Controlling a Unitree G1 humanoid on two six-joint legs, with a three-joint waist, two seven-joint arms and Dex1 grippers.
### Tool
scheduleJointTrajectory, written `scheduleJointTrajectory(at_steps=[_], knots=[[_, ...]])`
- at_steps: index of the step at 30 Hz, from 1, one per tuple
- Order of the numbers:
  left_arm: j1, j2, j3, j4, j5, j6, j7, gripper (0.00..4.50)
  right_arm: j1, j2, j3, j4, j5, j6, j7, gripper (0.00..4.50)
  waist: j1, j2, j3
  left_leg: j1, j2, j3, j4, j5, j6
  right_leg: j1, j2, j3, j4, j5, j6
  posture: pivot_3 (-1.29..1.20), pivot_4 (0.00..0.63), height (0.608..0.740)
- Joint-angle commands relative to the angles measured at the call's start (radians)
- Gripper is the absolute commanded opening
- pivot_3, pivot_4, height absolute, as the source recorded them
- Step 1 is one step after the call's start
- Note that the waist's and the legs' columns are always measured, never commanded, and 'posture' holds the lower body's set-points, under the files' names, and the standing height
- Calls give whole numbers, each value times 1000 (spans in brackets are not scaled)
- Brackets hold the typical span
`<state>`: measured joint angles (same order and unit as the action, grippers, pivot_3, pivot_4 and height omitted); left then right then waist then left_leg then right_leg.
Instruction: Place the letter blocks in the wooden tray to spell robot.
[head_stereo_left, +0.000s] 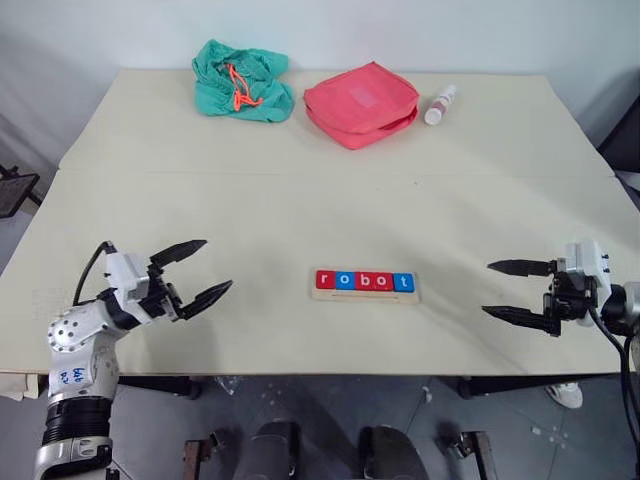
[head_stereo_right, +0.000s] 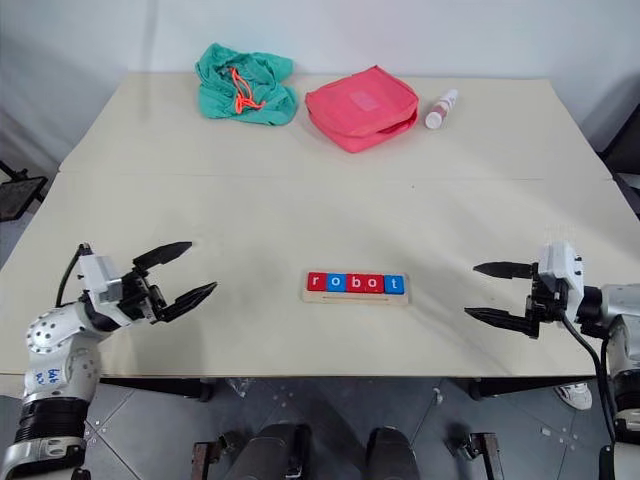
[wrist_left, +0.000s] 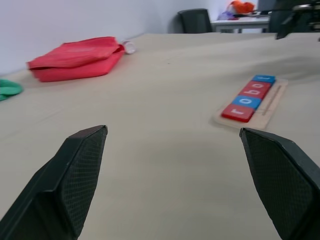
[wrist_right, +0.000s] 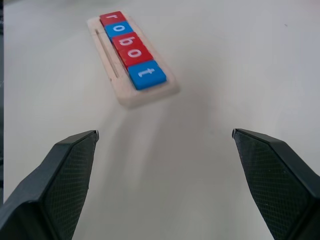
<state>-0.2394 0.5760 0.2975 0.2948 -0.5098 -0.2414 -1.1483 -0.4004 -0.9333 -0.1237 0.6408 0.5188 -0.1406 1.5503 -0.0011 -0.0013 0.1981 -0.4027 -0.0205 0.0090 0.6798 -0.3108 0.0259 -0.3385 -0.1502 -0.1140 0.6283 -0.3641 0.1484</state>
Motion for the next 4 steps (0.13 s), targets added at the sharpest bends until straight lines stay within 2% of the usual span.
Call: scheduleJointTrajectory(at_steps=[1,4], knots=[[-23,10,24,24,-18,-24,-20,4500,-62,-48,16,67,47,-53,64,4471,-1,0,0,0,0,0,0,0,0,0,0,0,0,0,0,0,150,740],[-32,5,23,34,-29,-52,-67,4500,-94,-61,53,114,63,-65,64,4471,-1,0,0,0,0,0,0,0,0,0,0,0,0,0,0,0,150,740]])
